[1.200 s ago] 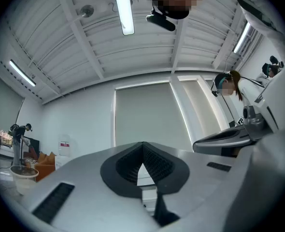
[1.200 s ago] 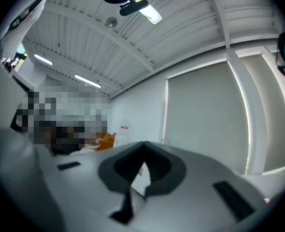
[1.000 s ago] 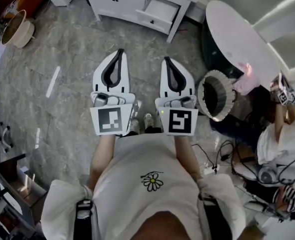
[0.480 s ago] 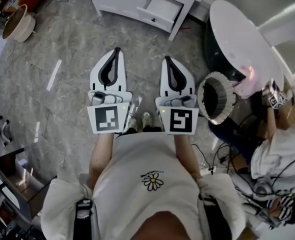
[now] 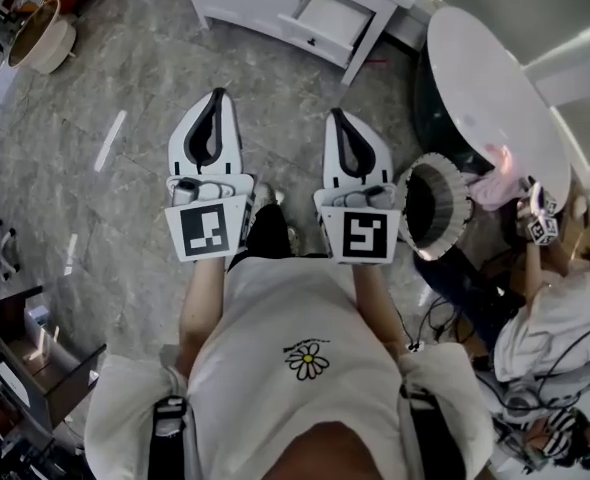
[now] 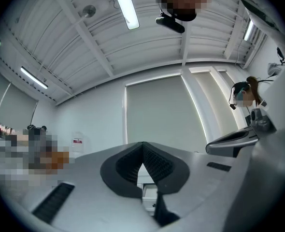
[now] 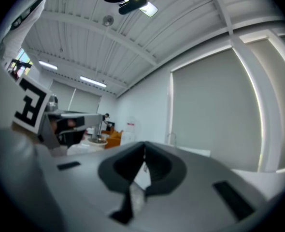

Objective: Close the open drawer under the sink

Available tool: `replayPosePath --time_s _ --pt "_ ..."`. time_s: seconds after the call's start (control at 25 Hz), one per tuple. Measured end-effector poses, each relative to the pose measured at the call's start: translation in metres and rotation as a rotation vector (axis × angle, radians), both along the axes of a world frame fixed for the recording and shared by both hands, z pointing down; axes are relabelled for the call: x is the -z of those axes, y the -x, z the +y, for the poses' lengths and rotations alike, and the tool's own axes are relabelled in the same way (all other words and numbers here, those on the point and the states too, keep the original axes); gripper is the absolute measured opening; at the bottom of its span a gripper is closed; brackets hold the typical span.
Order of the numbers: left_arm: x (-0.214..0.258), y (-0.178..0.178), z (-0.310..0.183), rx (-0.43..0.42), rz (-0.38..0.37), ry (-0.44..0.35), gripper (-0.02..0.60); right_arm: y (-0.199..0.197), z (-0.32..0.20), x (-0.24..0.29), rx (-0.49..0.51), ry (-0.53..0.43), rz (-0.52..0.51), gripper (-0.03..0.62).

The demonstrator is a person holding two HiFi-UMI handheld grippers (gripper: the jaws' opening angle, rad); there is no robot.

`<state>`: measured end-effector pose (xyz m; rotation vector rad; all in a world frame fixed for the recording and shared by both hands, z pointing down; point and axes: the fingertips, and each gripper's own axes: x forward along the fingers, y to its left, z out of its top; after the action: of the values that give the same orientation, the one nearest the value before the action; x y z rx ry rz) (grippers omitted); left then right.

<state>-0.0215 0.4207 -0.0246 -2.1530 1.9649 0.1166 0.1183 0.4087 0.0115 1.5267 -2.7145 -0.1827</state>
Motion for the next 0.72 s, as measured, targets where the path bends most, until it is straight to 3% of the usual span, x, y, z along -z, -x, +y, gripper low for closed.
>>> replayPosePath --time_s 0.28,0.72 --pt "-0.013 0.024 -0.024 0.019 0.029 -0.002 0.020 0.028 -0.026 -0.007 0.031 -0.014 0.008 0.029" --pt "-0.031 0.052 -0.111 -0.009 0.014 0.003 0.020 0.065 -0.112 -0.029 0.020 -0.001 0.043 0.029"
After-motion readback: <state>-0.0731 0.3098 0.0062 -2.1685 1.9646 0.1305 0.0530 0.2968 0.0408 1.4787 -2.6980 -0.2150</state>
